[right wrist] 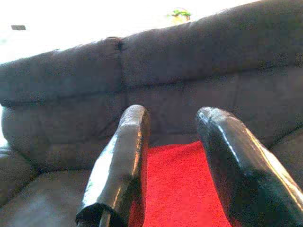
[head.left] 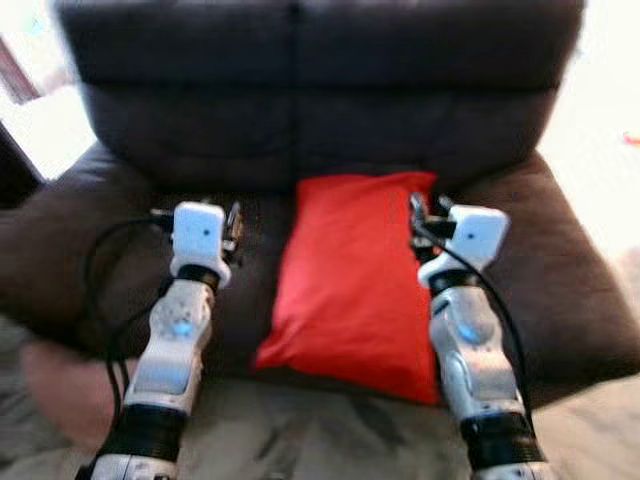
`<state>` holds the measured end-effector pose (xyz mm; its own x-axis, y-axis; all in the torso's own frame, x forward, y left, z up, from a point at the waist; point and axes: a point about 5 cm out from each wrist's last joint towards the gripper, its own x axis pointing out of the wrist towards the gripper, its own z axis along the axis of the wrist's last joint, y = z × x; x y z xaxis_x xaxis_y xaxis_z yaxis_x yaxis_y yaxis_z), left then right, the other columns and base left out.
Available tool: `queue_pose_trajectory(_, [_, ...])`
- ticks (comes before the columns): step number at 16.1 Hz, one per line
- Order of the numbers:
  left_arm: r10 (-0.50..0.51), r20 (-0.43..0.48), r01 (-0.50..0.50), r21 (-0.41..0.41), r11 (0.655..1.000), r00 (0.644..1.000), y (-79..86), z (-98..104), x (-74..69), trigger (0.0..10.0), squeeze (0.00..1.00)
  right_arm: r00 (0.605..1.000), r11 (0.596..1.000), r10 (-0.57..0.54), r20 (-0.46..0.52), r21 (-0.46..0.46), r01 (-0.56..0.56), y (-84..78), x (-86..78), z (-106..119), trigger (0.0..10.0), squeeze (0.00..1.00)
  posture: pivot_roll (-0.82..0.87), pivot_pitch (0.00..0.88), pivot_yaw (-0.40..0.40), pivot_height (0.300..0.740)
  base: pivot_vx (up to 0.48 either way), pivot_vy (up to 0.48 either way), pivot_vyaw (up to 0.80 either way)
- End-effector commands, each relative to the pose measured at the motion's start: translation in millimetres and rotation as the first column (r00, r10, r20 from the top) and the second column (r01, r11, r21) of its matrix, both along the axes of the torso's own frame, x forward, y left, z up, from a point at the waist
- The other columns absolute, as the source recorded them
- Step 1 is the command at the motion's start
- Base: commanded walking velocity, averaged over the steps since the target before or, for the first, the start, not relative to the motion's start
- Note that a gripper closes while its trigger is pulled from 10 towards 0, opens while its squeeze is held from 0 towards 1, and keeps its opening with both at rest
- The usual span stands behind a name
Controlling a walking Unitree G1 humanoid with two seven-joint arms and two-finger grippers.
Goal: Move the pillow to the sofa from floor
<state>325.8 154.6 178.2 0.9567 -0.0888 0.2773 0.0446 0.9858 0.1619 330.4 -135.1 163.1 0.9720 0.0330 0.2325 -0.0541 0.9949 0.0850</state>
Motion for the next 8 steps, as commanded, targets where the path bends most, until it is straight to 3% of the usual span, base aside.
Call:
queue_pose_trajectory(1, [-0.016,-0.020,0.016,0.002,1.000,1.000,-4.4,-3.5,-0.2,10.0,0.00,1.000,1.000,-0.028,-0.007,-0.002,0.028,-7.6,-1.3,-2.1,10.0,0.00,0.07,0.131,0.064,0.740,0.000,0.244,0.00])
queue_pose_trajectory(4, [-0.025,-0.047,0.024,-0.022,0.999,0.999,-5.4,-8.2,-1.5,10.0,0.00,0.999,1.000,-0.026,-0.021,0.004,0.026,-6.8,-2.1,-4.2,10.0,0.00,0.07,0.138,0.063,0.740,0.000,0.000,0.00])
queue_pose_trajectory(8, [-0.031,-0.072,0.027,-0.061,0.998,0.997,-5.2,-12.3,-2.4,10.0,0.00,0.999,1.000,-0.026,-0.030,0.000,0.026,-7.0,-1.6,-4.9,10.0,0.00,0.07,0.148,0.058,0.740,0.000,0.000,-0.64])
